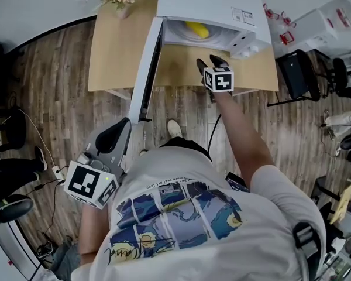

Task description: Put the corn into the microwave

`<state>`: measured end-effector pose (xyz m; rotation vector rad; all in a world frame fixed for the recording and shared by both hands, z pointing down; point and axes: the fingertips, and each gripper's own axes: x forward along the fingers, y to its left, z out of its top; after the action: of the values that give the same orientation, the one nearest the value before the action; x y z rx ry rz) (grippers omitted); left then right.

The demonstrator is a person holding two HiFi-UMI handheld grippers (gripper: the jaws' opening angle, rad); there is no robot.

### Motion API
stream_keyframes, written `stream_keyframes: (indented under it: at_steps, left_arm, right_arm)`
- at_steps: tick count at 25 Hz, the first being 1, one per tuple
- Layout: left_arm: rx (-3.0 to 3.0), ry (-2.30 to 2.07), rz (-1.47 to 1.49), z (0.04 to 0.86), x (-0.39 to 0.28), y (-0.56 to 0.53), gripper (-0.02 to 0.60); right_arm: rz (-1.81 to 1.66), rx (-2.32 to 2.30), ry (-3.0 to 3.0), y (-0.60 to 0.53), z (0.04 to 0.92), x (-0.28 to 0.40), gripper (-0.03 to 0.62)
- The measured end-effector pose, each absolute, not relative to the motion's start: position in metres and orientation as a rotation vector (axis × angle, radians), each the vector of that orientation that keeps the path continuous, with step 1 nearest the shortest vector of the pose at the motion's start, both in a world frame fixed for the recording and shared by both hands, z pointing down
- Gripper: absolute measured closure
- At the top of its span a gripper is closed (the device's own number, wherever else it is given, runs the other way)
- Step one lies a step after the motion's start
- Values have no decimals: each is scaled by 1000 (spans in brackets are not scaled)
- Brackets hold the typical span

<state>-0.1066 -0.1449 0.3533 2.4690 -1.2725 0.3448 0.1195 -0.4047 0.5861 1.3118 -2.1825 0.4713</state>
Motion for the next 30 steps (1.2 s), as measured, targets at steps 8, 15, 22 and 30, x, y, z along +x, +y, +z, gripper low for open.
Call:
stream_keyframes:
  at_steps: [8, 15, 22, 30]
  left_arm:
    - [2513, -1239, 318, 354, -125, -100, 571]
    - [2509, -1211, 299, 366, -145, -57, 572]
    - [2497, -1200, 263, 374, -160, -19, 572]
    - [2497, -1188, 270, 385, -172, 16, 572]
  right_arm:
    - [478, 1298, -2238, -318, 558, 96, 498]
    - [490, 1226, -2281, -240, 543, 71, 582]
    - [527, 1087, -2373, -163, 519, 28, 585]
    - [494, 1002, -2403, -105, 505, 2, 585]
